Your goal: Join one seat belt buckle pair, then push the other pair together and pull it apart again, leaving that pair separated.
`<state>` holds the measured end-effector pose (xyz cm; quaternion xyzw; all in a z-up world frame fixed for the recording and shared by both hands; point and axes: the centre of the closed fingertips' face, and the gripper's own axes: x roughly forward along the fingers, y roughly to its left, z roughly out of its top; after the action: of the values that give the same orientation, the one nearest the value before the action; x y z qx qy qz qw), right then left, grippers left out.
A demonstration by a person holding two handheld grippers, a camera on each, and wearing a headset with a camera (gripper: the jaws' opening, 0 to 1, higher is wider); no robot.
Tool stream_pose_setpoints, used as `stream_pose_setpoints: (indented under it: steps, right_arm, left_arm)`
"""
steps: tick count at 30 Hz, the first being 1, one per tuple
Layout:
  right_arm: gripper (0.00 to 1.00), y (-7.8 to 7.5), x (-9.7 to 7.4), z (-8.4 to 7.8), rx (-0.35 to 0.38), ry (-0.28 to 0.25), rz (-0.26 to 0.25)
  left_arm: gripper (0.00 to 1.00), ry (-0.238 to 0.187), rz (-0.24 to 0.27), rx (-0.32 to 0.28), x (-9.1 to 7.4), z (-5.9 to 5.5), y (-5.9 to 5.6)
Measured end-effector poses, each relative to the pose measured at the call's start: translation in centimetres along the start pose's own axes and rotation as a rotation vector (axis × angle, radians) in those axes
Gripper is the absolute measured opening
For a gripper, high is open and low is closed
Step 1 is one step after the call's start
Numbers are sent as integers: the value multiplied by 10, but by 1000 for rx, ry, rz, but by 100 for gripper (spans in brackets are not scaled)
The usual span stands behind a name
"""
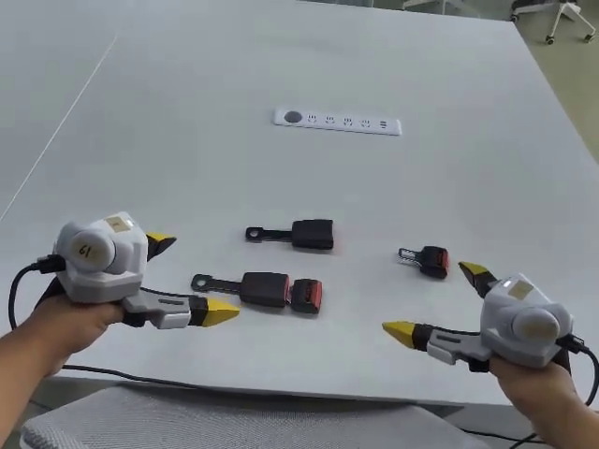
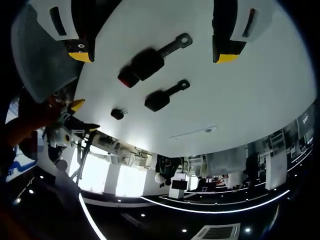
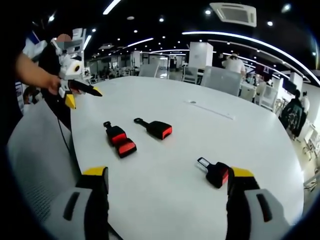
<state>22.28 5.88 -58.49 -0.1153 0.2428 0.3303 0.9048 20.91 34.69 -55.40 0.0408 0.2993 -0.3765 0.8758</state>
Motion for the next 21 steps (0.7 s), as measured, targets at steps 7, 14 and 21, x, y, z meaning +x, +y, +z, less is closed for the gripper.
stream_pose_setpoints:
  steps: [7,14,21]
  right_arm:
    - [100,-2,-1,-4,7,5,-4]
    - [100,-4,-2,-5,1,11,-2]
    - [99,-5,-2,-6,6,14,3]
  left_arm:
    - [100,8,10,-2,-4,-3,3]
    - [100,4,16,-3,-6,-2,5]
    - [100,3,16,-2,-5,0,3]
